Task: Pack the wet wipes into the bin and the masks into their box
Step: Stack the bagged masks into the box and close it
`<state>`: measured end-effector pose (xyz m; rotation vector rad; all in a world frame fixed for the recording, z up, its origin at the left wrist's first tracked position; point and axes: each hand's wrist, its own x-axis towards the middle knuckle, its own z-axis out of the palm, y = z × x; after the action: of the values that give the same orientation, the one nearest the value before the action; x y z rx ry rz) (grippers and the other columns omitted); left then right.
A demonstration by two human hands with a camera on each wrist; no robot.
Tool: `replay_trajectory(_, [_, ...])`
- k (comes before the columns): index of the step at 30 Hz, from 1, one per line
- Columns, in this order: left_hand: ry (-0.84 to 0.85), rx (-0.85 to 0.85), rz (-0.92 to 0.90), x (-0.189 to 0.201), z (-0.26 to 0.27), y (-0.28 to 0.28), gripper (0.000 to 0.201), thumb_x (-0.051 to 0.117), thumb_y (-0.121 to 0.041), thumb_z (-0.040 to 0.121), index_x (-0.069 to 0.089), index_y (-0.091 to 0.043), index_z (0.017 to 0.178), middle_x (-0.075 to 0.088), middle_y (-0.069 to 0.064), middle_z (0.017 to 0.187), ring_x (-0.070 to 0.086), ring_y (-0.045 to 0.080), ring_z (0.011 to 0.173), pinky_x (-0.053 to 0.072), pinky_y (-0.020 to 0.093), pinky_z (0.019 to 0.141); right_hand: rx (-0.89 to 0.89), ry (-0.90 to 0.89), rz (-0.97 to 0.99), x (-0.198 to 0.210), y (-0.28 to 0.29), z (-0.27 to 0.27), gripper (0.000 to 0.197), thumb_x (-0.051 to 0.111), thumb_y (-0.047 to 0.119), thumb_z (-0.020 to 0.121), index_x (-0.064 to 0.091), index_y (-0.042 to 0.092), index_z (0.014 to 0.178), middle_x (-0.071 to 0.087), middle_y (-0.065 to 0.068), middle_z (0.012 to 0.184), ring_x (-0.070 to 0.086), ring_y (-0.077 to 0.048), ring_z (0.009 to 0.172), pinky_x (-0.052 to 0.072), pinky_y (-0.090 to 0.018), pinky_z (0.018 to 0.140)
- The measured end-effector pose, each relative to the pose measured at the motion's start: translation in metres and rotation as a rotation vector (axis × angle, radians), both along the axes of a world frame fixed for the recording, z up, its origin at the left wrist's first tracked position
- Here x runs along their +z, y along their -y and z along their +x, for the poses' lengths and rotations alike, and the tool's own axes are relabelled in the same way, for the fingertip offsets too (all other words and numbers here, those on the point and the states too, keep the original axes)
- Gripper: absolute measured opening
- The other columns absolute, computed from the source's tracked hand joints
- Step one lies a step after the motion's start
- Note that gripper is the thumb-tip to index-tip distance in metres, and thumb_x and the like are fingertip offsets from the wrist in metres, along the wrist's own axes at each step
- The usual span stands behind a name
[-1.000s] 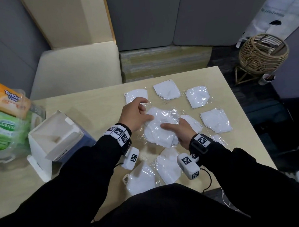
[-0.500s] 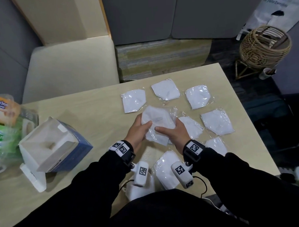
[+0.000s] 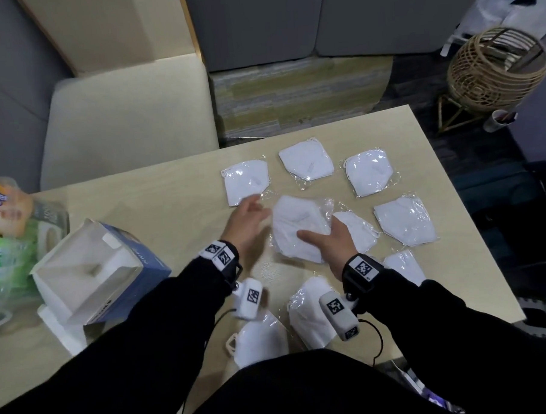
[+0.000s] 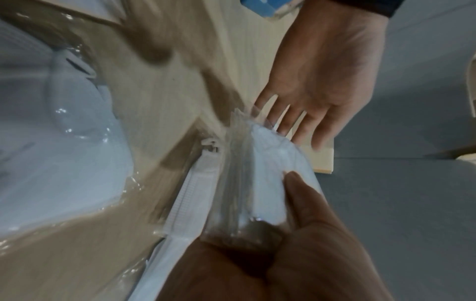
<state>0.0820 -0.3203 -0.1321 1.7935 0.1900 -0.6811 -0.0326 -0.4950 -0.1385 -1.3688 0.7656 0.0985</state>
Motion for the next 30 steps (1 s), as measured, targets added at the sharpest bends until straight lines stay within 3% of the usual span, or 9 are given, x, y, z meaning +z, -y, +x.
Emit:
replay_trajectory(3, [0.249,-0.254,0.462,-0.009,0.040,-0.011,0.063,0.062,-0.024,0.094,0.043,-0.024,0.154,0.041,0.004,0.158,0.044,0.024,0.142,0.035,0.036,0.117,-0.038,0.011,0.078,0.002,0.016,0.000,0.057,0.089,0.015,0.069,0.068,0.018,0.123,0.078,-0.004,0.113,0.074,-0.026,0.107,0.054,-0.053,0.103])
replay_trajectory(6, [0.313,-0.560,0.785,-0.024,0.052,-0.019,0.069,0.054,-0.028,0.096,0.029,-0.025,0.160,0.019,-0.002,0.170,0.025,0.023,0.154,0.028,0.041,0.121,-0.060,0.057,0.107,0.011,0.028,-0.001,0.054,0.086,0.009,0.073,0.069,0.016,0.123,0.077,-0.008,0.116,0.073,-0.029,0.110,0.053,-0.053,0.104])
replay_trajectory(8, [0.384,-0.660,0.930,-0.033,0.044,-0.022,0.062,0.056,-0.032,0.093,0.040,-0.024,0.153,0.031,0.002,0.164,0.036,0.028,0.146,0.034,0.044,0.113,-0.073,0.062,0.142,0.013,0.032,-0.003,0.050,0.084,0.004,0.077,0.069,0.014,0.123,0.077,-0.011,0.117,0.073,-0.031,0.110,0.053,-0.054,0.105])
replay_trajectory(11, [0.570,-0.617,1.069,-0.034,0.029,-0.024,0.034,0.055,-0.041,0.092,0.067,-0.029,0.121,0.060,0.000,0.129,0.050,0.030,0.120,0.036,0.044,0.097,-0.084,0.041,0.185,0.012,0.033,-0.005,0.051,0.082,0.002,0.079,0.067,0.013,0.126,0.076,-0.012,0.118,0.073,-0.032,0.111,0.052,-0.055,0.105])
replay_trajectory(14, [0.602,-0.509,0.988,-0.033,0.024,-0.029,0.023,0.066,-0.036,0.088,0.072,-0.029,0.109,0.053,0.000,0.123,0.047,0.028,0.116,0.037,0.042,0.094,-0.070,0.016,0.199,0.010,0.028,-0.007,0.056,0.087,0.007,0.075,0.066,0.013,0.127,0.076,-0.012,0.119,0.072,-0.032,0.112,0.050,-0.057,0.107])
replay_trajectory(18, [0.321,-0.414,0.884,-0.036,0.018,-0.042,0.083,0.084,-0.034,0.074,0.041,-0.034,0.145,0.036,0.003,0.146,0.039,0.034,0.134,0.045,0.049,0.101,-0.044,0.001,0.203,0.010,0.022,-0.009,0.055,0.087,0.006,0.075,0.067,0.012,0.126,0.076,-0.012,0.118,0.073,-0.033,0.110,0.052,-0.057,0.105])
replay_trajectory(22, [0.137,-0.312,0.789,-0.039,0.009,-0.053,0.097,0.092,-0.029,0.069,0.036,-0.021,0.147,0.050,0.012,0.139,0.053,0.037,0.126,0.050,0.043,0.097,-0.042,0.008,0.159,0.014,0.018,-0.009,0.047,0.082,0.001,0.079,0.068,0.011,0.123,0.078,-0.010,0.114,0.075,-0.029,0.107,0.055,-0.051,0.102])
replay_trajectory(25, [0.069,-0.135,0.591,-0.038,0.002,-0.065,0.059,0.086,-0.026,0.079,0.062,-0.013,0.131,0.069,0.009,0.124,0.066,0.032,0.115,0.049,0.032,0.087,-0.032,0.023,0.151,0.017,0.015,-0.009,0.046,0.082,0.001,0.080,0.069,0.012,0.123,0.078,-0.009,0.113,0.074,-0.029,0.107,0.056,-0.047,0.099])
replay_trajectory(30, [0.157,0.198,0.067,0.012,-0.004,-0.075,0.012,0.070,-0.021,0.092,0.072,-0.021,0.104,0.077,0.005,0.105,0.072,0.031,0.099,0.058,0.047,0.090,-0.019,0.023,0.157,0.022,0.011,-0.013,0.050,0.084,0.002,0.079,0.068,0.014,0.124,0.078,-0.007,0.114,0.075,-0.027,0.106,0.058,-0.048,0.097])
